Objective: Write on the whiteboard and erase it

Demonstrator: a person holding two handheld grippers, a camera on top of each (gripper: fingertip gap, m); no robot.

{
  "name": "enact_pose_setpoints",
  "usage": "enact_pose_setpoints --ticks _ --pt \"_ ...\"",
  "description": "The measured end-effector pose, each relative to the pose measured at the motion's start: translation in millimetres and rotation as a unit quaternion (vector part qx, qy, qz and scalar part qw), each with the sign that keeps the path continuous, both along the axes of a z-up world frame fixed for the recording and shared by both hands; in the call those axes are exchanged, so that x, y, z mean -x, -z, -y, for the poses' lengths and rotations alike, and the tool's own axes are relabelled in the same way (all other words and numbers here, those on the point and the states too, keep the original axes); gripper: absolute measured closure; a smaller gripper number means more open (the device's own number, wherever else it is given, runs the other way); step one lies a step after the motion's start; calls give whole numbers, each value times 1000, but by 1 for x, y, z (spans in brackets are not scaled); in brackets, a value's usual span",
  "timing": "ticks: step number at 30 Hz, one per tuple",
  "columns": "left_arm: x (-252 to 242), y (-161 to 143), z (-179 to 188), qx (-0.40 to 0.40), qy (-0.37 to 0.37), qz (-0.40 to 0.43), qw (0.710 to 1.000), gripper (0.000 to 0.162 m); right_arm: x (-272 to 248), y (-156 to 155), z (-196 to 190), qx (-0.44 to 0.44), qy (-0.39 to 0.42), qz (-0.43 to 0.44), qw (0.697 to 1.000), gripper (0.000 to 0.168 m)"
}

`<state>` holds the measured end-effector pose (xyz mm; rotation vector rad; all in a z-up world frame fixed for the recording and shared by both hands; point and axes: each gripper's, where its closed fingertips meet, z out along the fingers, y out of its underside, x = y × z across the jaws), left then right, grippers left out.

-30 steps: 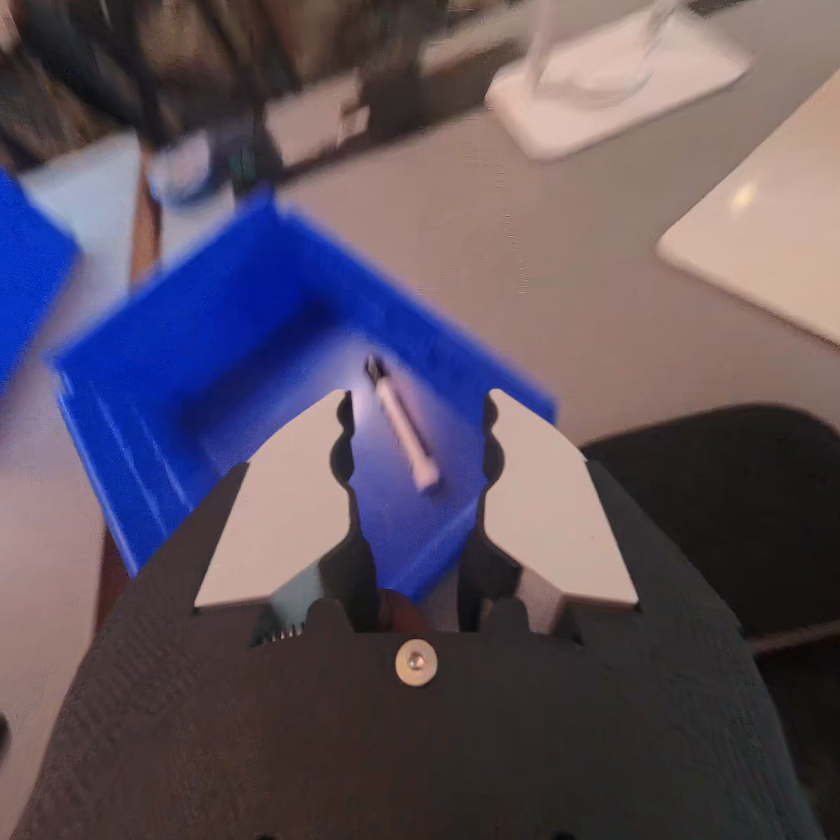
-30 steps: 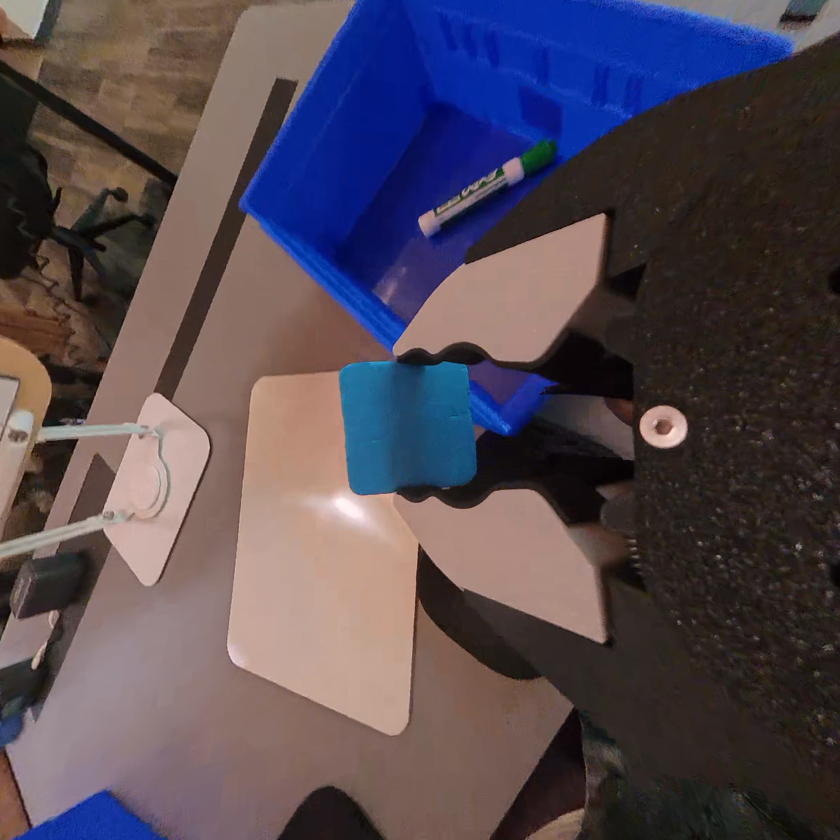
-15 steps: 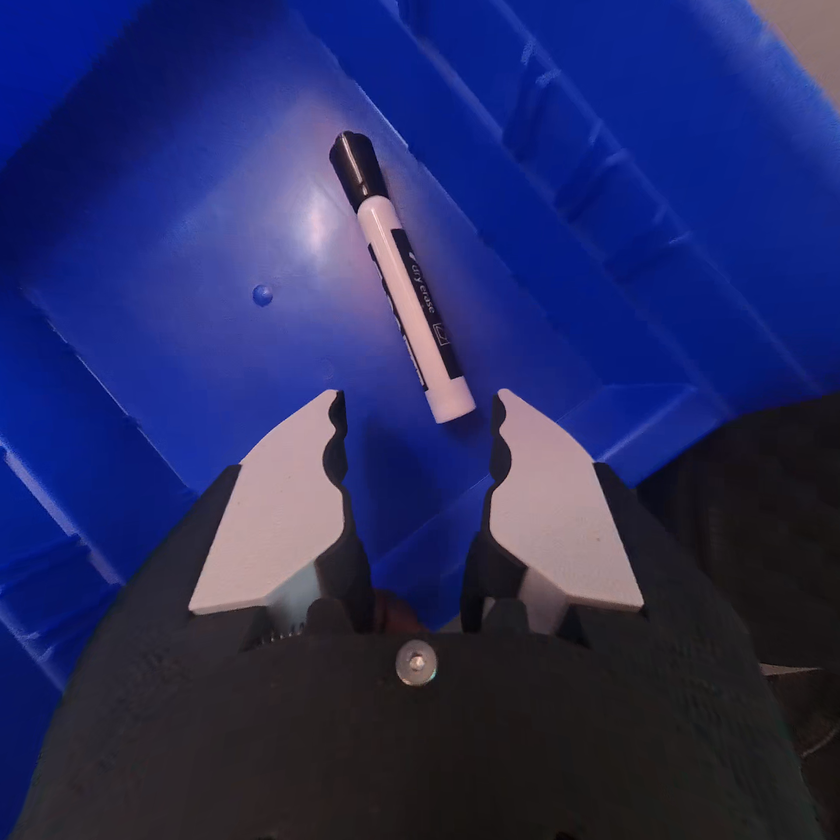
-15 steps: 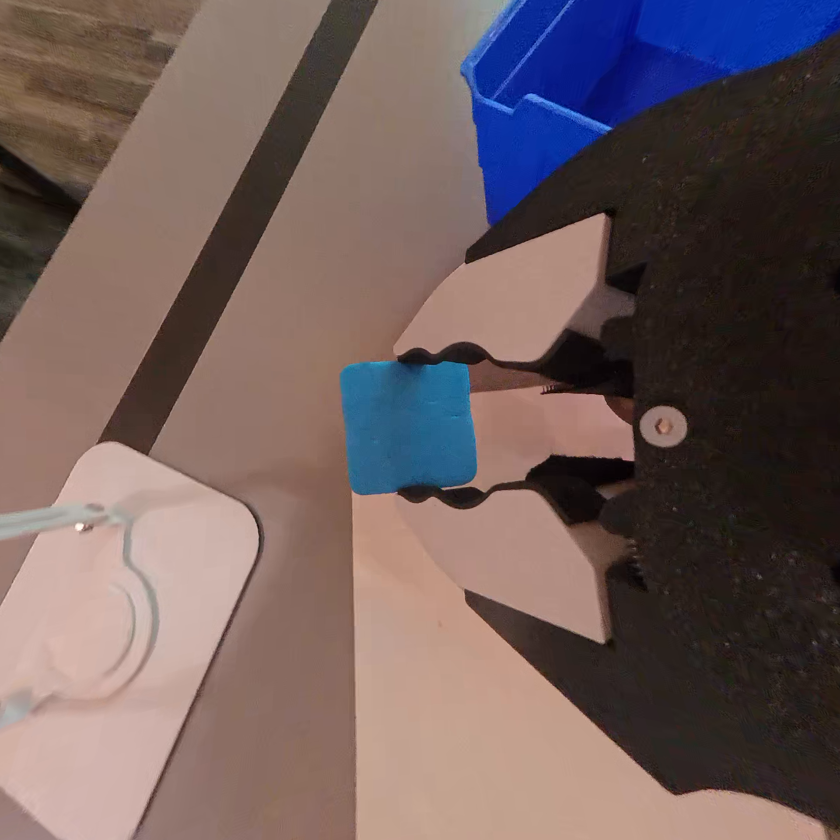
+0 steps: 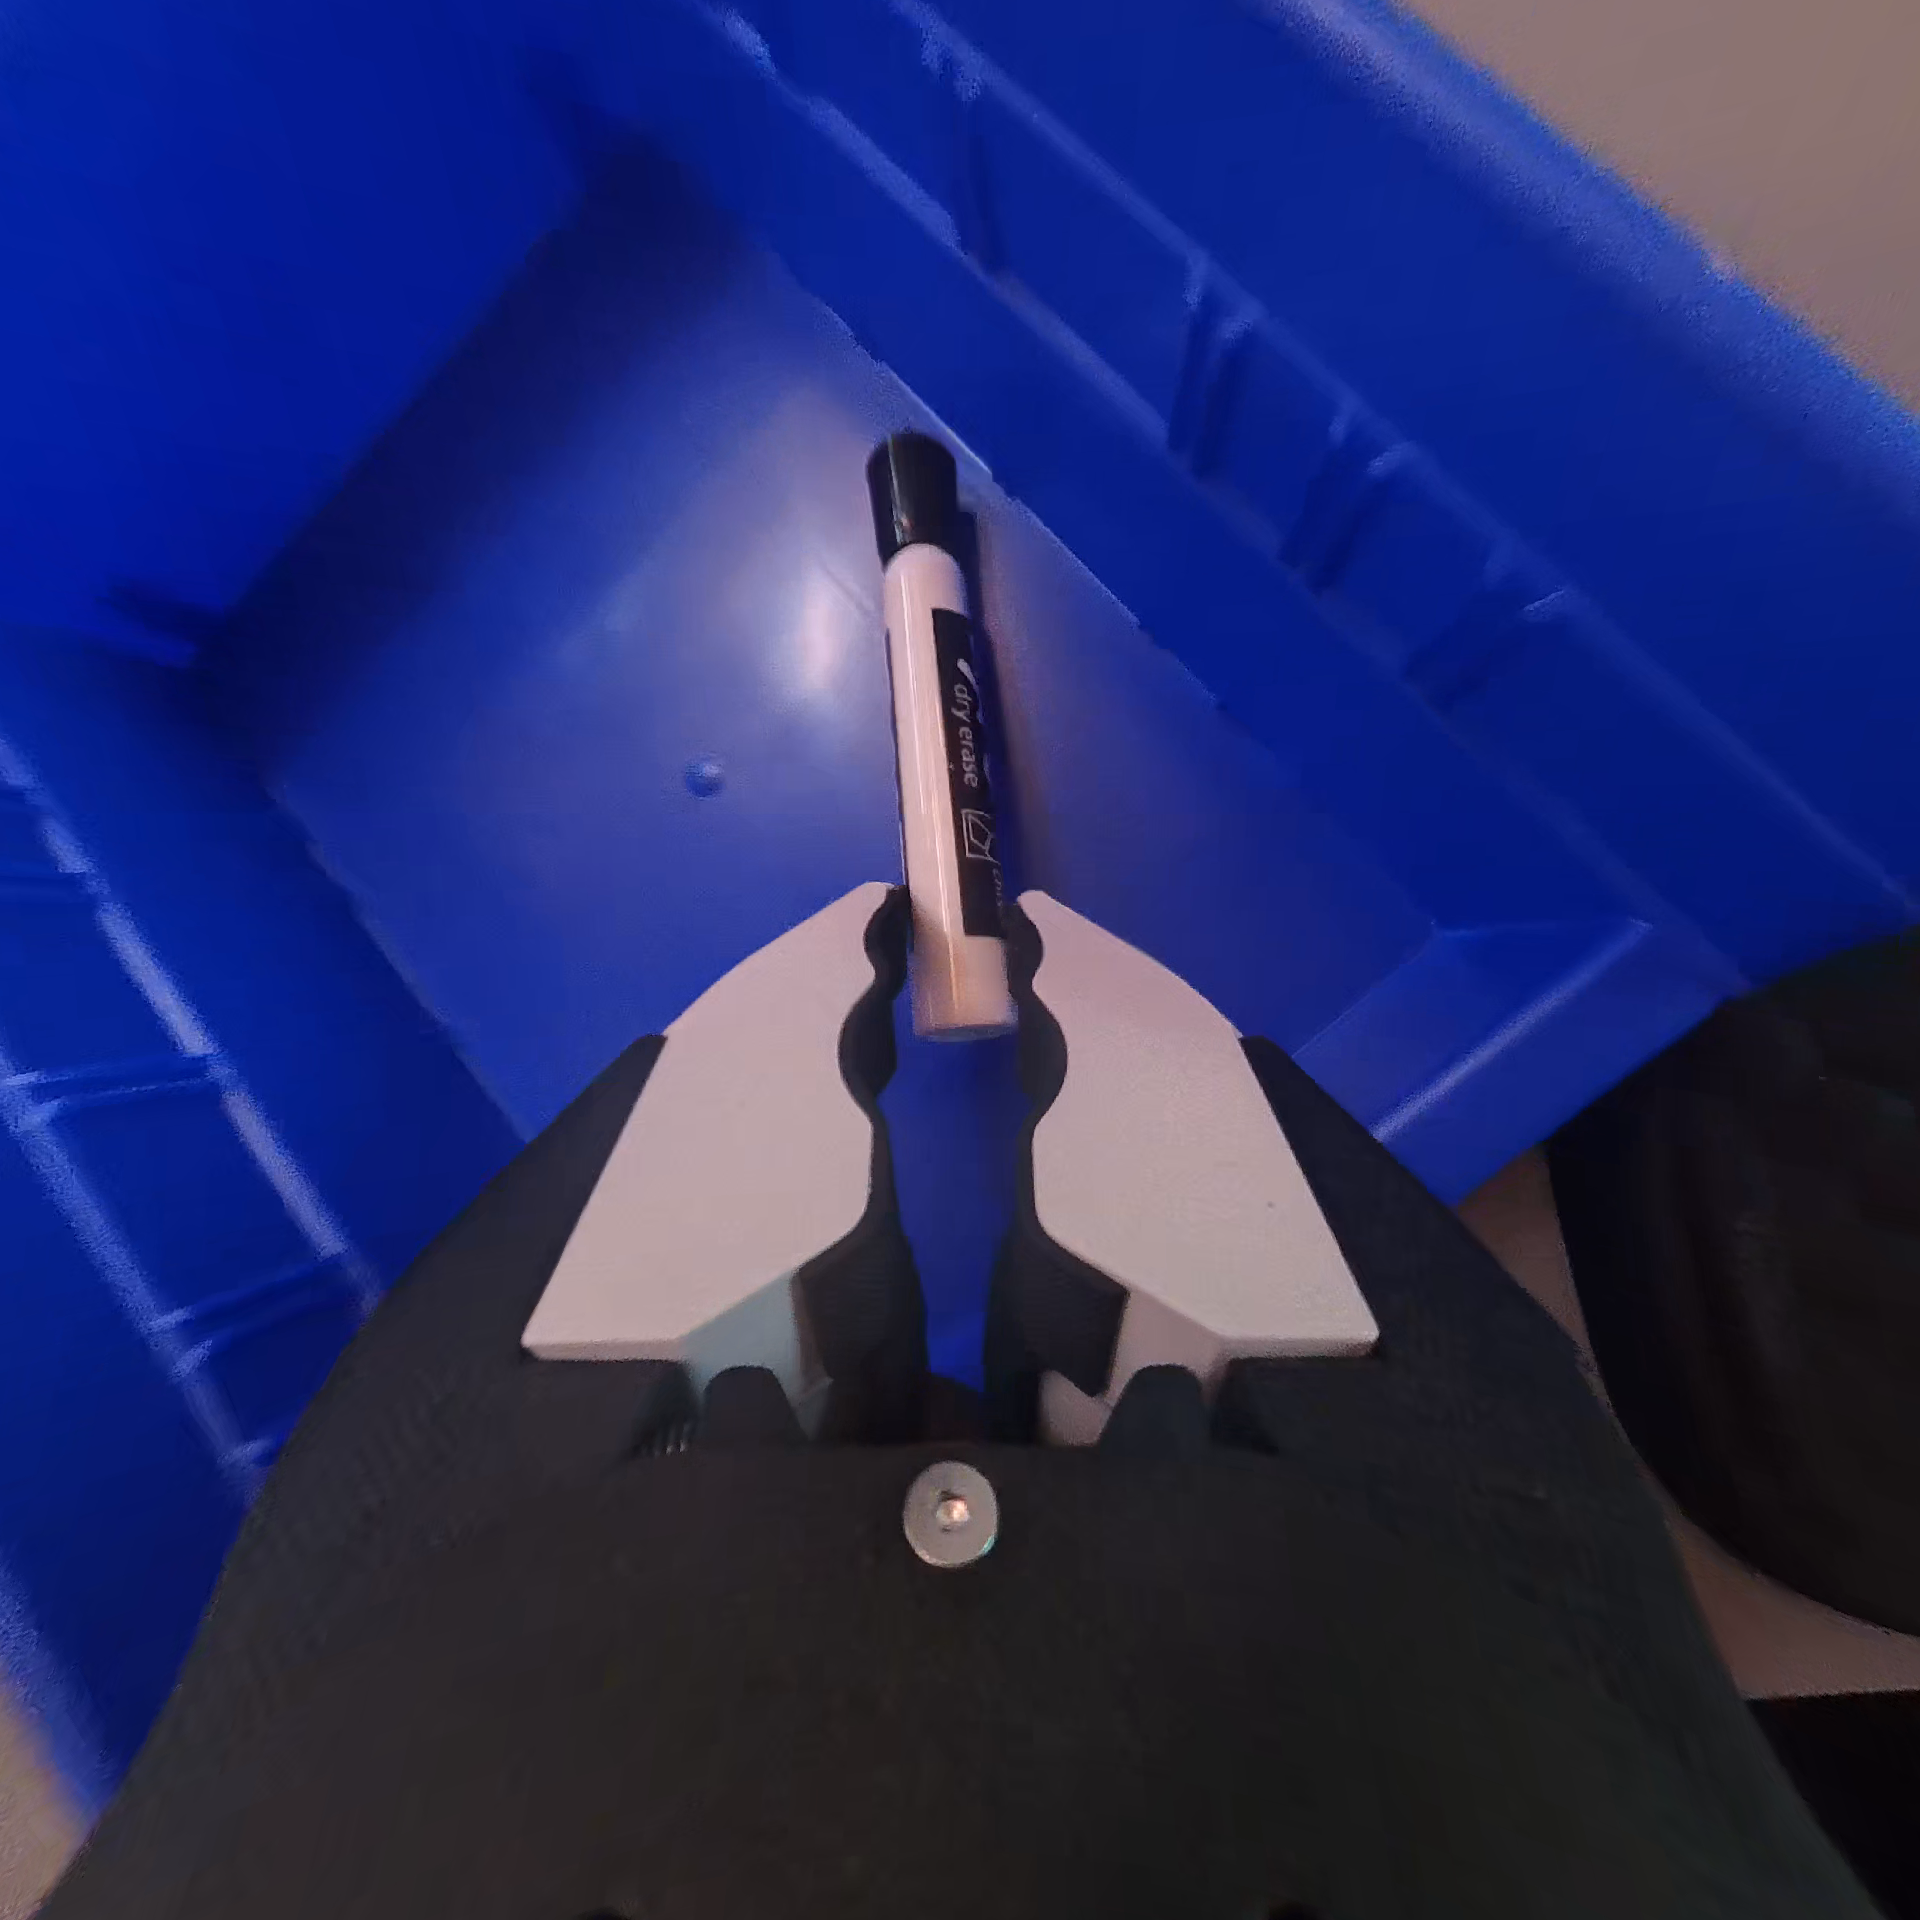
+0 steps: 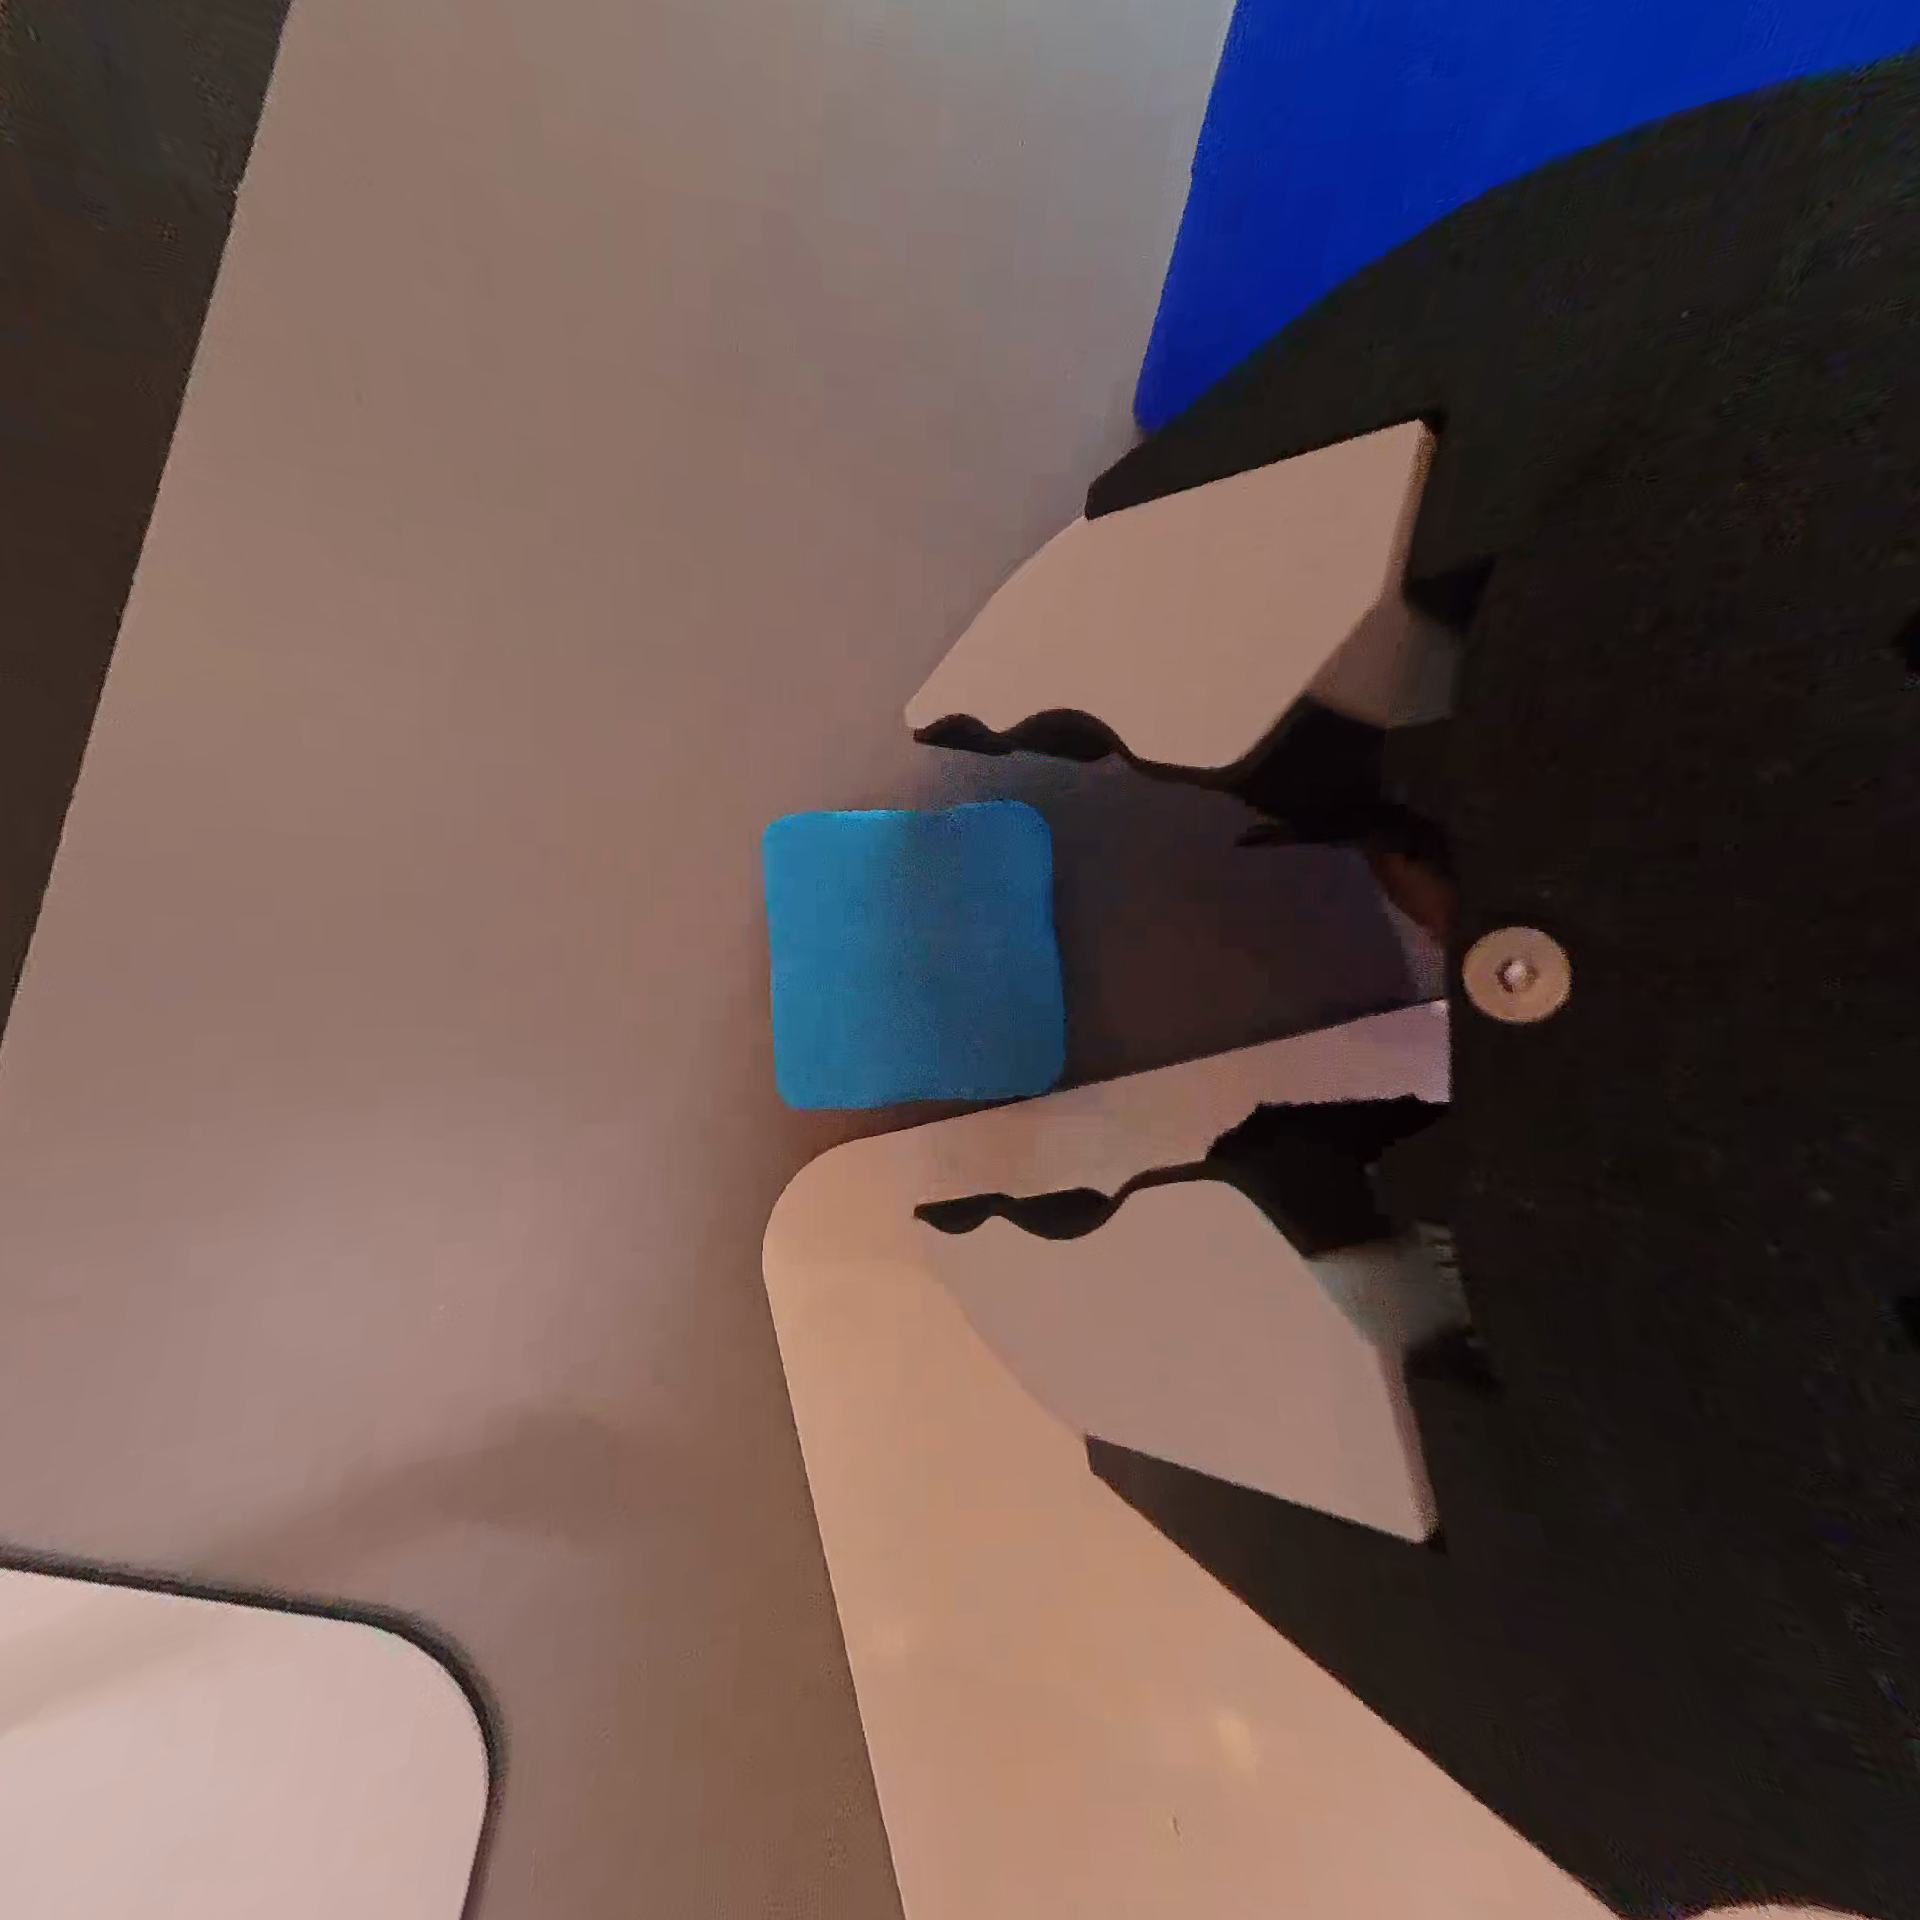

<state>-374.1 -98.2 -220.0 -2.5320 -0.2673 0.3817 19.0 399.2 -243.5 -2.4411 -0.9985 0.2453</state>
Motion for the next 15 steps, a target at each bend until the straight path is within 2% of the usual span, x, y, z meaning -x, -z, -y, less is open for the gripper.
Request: enact_pose_setpoints --ticks 3,5,6,7,9,11,12,14,15 --pt "2 -47 -2 -29 26 -62 997 144 18 -55 17 -95 -39 -40 994 86" --pt "-11 -88 -18 -50 93 -96 990 143 57 -107 60 -156 -150 -100 971 94" --pt "-18 -106 -28 -45 132 -119 983 147 82 -130 97 -171 -237 -132 947 101" --pt "-32 -121 -40 -35 190 -134 972 161 104 -150 141 -174 -331 -154 915 106" --pt "-55 -142 -62 4 273 -161 949 162 136 -178 226 -175 -478 -175 842 108" --pt "-70 -155 -82 40 333 -206 919 162 161 -190 292 -185 -575 -172 778 114" --pt "-73 -155 -88 59 342 -206 915 162 172 -188 314 -188 -607 -160 755 117" --pt "-62 -153 -85 104 324 -212 916 162 185 -178 348 -159 -655 -143 725 116" --pt "-52 -152 -74 118 298 -206 925 162 188 -172 357 -144 -666 -137 719 116"
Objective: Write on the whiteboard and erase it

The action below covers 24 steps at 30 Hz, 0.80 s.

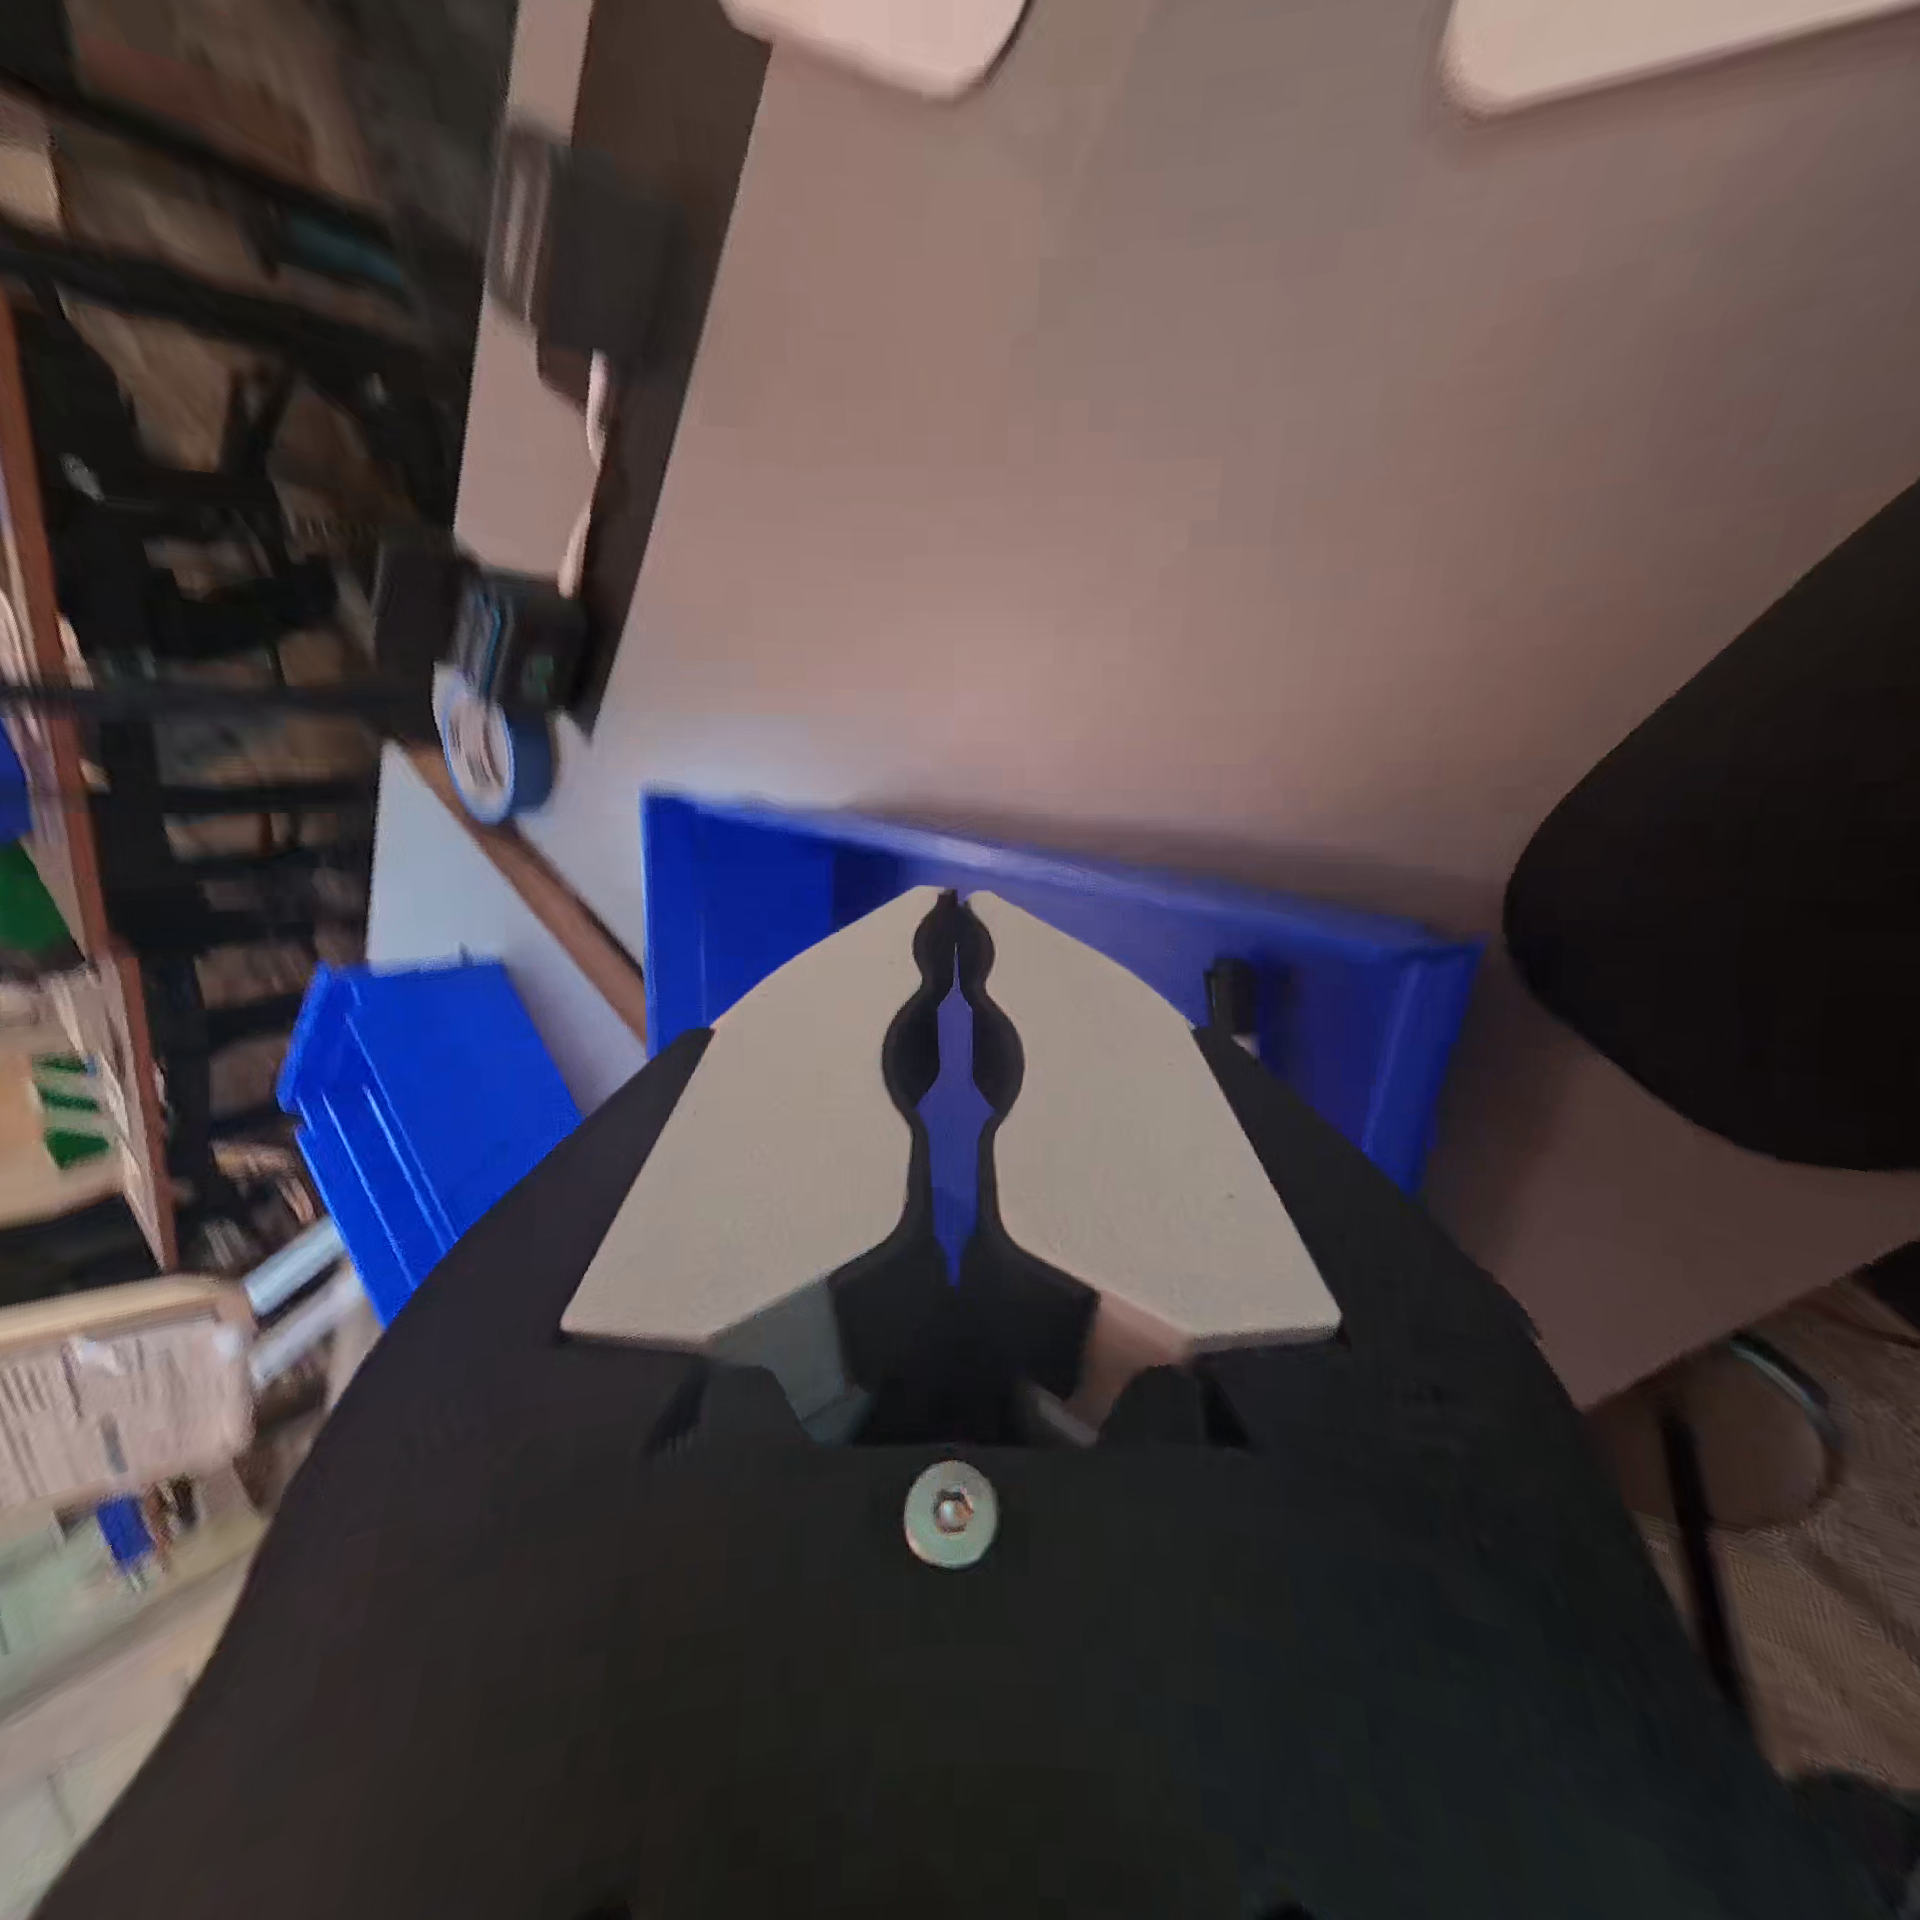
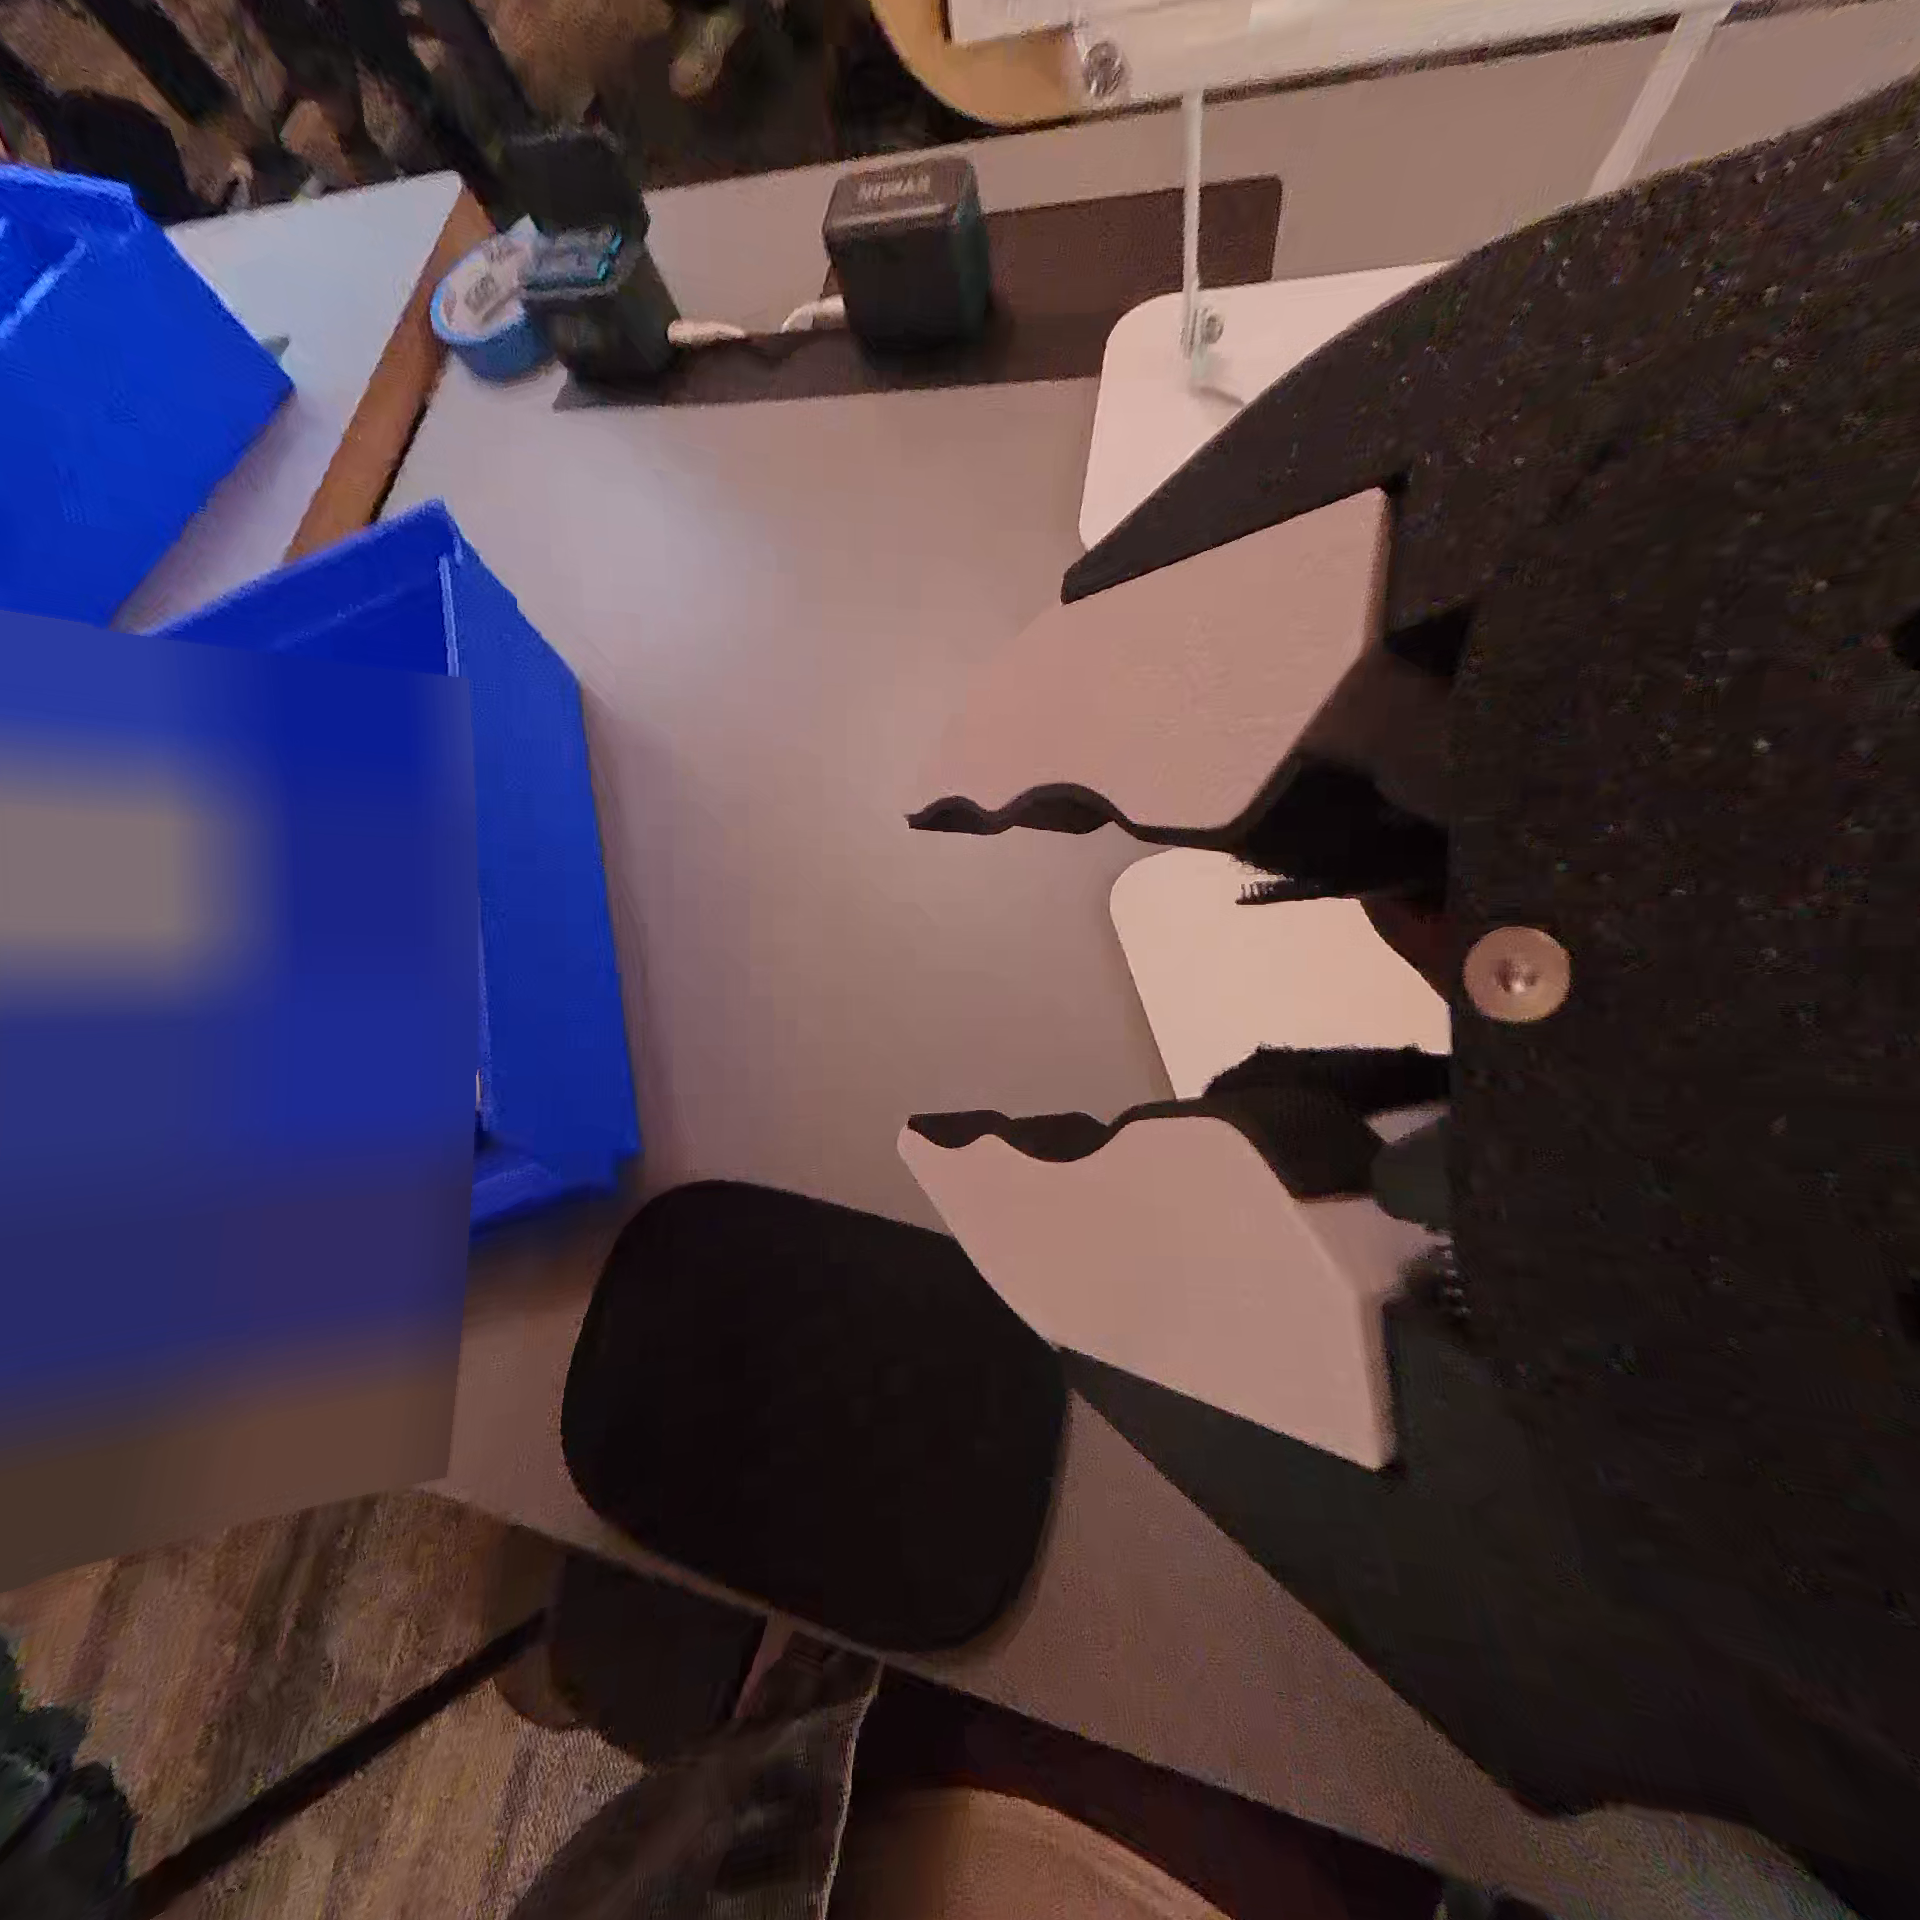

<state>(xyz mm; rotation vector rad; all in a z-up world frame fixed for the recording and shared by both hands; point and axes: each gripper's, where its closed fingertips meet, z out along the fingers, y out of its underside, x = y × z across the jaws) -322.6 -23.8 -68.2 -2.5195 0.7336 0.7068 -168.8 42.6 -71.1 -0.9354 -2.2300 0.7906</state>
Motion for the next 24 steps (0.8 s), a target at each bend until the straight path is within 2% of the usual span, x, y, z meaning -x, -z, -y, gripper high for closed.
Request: enact_pose_setpoints --ticks 2,4,6,8,10,12,13,14,16,20,22,24 --pt "23 6 32 -1 -51 29 998 162 0 10 7 6 -10 11 1000 117" --pt "32 31 66 19 -24 82 996 145 -8 22 10 23 -23 27 999 118" --pt "41 70 93 62 -53 156 984 128 -12 27 8 43 -27 29 998 118" --pt "53 109 107 98 -119 196 968 127 -10 27 6 61 -22 19 998 117" --pt "50 141 115 141 -131 217 957 122 -6 25 6 74 -21 8 997 119" --pt "52 161 121 169 -145 199 954 111 -5 25 7 73 -20 9 997 119" --pt "51 167 122 176 -145 200 953 115 -4 25 7 67 -18 9 998 119" --pt "52 171 122 179 -147 192 954 117 -4 26 6 60 -15 9 998 118" --pt "49 180 125 212 -144 180 950 141 -3 25 6 51 -13 9 999 117" --pt "47 178 119 208 -134 175 953 143 -6 22 7 62 -7 -8 998 117" --pt "55 163 112 159 -152 167 961 143 -9 21 6 78 2 -18 997 119" --pt "58 133 101 75 -166 183 966 143 -10 18 6 114 11 -31 993 119"
